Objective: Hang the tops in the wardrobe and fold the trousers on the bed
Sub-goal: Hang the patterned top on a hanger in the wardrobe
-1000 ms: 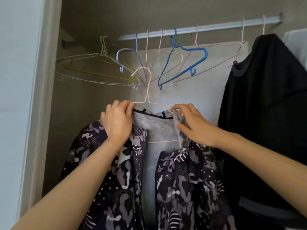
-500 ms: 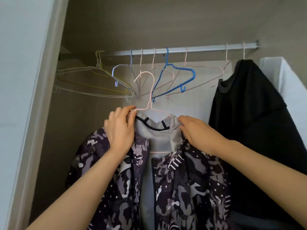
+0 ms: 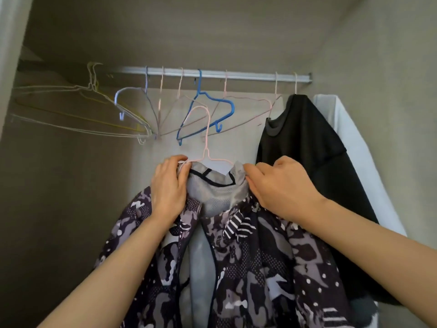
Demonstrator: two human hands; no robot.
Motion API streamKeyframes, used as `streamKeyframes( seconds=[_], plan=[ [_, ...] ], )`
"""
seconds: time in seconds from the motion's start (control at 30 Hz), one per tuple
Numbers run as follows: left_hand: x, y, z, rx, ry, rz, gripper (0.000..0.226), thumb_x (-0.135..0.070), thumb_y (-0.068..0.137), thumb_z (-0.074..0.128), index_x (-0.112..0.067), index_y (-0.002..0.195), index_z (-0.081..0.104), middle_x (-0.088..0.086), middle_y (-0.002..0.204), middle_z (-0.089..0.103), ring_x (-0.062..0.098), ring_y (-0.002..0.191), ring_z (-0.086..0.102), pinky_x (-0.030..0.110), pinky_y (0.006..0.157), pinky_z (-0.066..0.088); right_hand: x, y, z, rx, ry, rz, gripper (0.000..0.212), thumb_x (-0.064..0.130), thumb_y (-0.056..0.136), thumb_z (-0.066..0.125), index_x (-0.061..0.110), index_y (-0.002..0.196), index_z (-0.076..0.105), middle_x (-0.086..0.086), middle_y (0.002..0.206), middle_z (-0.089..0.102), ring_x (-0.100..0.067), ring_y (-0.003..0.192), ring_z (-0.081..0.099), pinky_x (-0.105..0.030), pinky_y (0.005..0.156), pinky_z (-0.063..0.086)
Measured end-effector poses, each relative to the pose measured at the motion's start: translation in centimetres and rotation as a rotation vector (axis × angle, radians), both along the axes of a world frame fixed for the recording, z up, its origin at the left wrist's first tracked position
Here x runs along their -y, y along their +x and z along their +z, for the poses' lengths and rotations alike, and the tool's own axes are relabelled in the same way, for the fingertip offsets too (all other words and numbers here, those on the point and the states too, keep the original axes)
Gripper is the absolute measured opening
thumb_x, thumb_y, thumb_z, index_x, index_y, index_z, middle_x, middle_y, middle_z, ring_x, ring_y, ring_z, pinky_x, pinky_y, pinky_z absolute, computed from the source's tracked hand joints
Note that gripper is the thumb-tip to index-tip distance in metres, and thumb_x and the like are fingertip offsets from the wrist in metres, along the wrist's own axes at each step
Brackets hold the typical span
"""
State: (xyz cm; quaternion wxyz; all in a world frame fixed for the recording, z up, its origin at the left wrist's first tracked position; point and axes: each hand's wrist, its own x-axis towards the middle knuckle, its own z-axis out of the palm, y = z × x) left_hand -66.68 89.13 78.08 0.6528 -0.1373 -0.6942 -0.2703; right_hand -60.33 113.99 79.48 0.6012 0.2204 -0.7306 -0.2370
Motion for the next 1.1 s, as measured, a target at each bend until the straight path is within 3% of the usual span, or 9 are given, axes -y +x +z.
streamKeyframes(
  seconds=[0.2, 0.33, 0.5, 0.63, 0.8, 0.87, 0.93, 0.97, 1.1],
  plan=[
    [-4.3, -2.7, 0.4, 0.065, -0.008, -0.189, 0.03, -0.041, 0.1, 0.045, -0.016, 0.097, 0.061, 0.001, 0.097, 0.063, 0.025, 0.095, 0.054, 0.036, 0.083, 0.04, -3.8, 1.9, -0.2, -0.078, -0.058, -0.078, 0.013, 0.008, 0.067, 0.069, 0.014, 0.068, 0.057, 0.0, 0.05, 0.047, -0.023, 0.036, 0.035, -0.028, 0.051, 0.023],
    [-7.2, -4.1, 1.1, 0.195, -0.045, -0.254, 0.034, -0.043, 0.1, 0.045, -0.015, 0.088, 0.06, 0.005, 0.091, 0.063, 0.027, 0.09, 0.056, 0.041, 0.082, 0.043, -5.6, 2.4, 0.0, -0.075, -0.12, -0.109, 0.023, 0.004, 0.057, 0.076, 0.012, 0.058, 0.054, -0.001, 0.043, 0.045, -0.025, 0.031, 0.036, -0.025, 0.049, 0.022],
    [-10.2, -5.6, 2.9, 0.332, -0.13, -0.421, 0.033, -0.042, 0.101, 0.045, -0.015, 0.095, 0.062, 0.006, 0.1, 0.065, 0.021, 0.096, 0.058, 0.032, 0.084, 0.042, -7.4, 2.7, 1.2, -0.048, -0.155, -0.195, 0.029, 0.005, 0.054, 0.08, 0.011, 0.055, 0.052, -0.003, 0.04, 0.045, -0.026, 0.028, 0.038, -0.024, 0.049, 0.018],
    [-11.9, -6.3, 3.8, 0.355, -0.216, -0.494, 0.029, -0.042, 0.102, 0.041, -0.02, 0.101, 0.059, 0.003, 0.105, 0.063, 0.016, 0.099, 0.057, 0.025, 0.083, 0.039, -8.9, 3.2, 1.3, -0.05, -0.201, -0.224, 0.029, 0.006, 0.055, 0.081, 0.009, 0.055, 0.052, -0.002, 0.04, 0.045, -0.025, 0.028, 0.038, -0.016, 0.053, 0.001],
    [-13.5, -7.5, 4.5, 0.358, -0.259, -0.514, 0.032, -0.042, 0.101, 0.045, -0.016, 0.113, 0.06, 0.003, 0.111, 0.063, 0.016, 0.103, 0.057, 0.029, 0.088, 0.044, -10.4, 2.8, 1.1, -0.013, -0.255, -0.257, 0.026, 0.005, 0.06, 0.078, 0.008, 0.056, 0.052, -0.004, 0.042, 0.046, -0.026, 0.029, 0.039, -0.016, 0.05, 0.003],
    [-14.0, -7.9, 5.5, 0.345, -0.228, -0.539, 0.036, -0.043, 0.099, 0.048, -0.015, 0.121, 0.058, 0.002, 0.113, 0.062, 0.016, 0.105, 0.057, 0.021, 0.086, 0.047, -10.6, 2.5, 1.9, -0.049, -0.236, -0.292, 0.02, 0.007, 0.067, 0.072, 0.01, 0.061, 0.053, -0.004, 0.047, 0.05, -0.028, 0.035, 0.044, -0.019, 0.048, 0.003],
    [-14.5, -8.0, 6.8, 0.39, -0.216, -0.605, 0.048, -0.044, 0.098, 0.05, -0.016, 0.137, 0.047, 0.001, 0.12, 0.058, 0.017, 0.112, 0.056, 0.014, 0.081, 0.046, -11.1, 1.9, 2.8, -0.093, -0.209, -0.311, 0.009, 0.014, 0.081, 0.058, 0.014, 0.073, 0.053, -0.002, 0.06, 0.054, -0.029, 0.047, 0.045, -0.025, 0.046, 0.005],
    [-14.7, -8.1, 7.5, 0.42, -0.225, -0.635, 0.056, -0.045, 0.098, 0.049, -0.017, 0.146, 0.038, 0.003, 0.127, 0.055, 0.019, 0.119, 0.054, 0.016, 0.086, 0.044, -11.3, 1.7, 3.5, -0.096, -0.226, -0.322, 0.008, 0.016, 0.085, 0.052, 0.016, 0.077, 0.051, 0.0, 0.062, 0.05, -0.029, 0.052, 0.042, -0.027, 0.045, 0.006],
    [-15.4, -8.1, 10.2, 0.431, -0.282, -0.695, 0.072, -0.046, 0.101, 0.043, -0.029, 0.157, 0.001, 0.006, 0.157, 0.031, 0.018, 0.144, 0.031, 0.024, 0.109, 0.025, -11.1, 1.7, 6.2, -0.039, -0.256, -0.331, 0.031, 0.009, 0.083, 0.052, 0.019, 0.069, 0.027, 0.0, 0.056, 0.026, -0.026, 0.049, 0.03, -0.027, 0.044, 0.01]
  ],
)
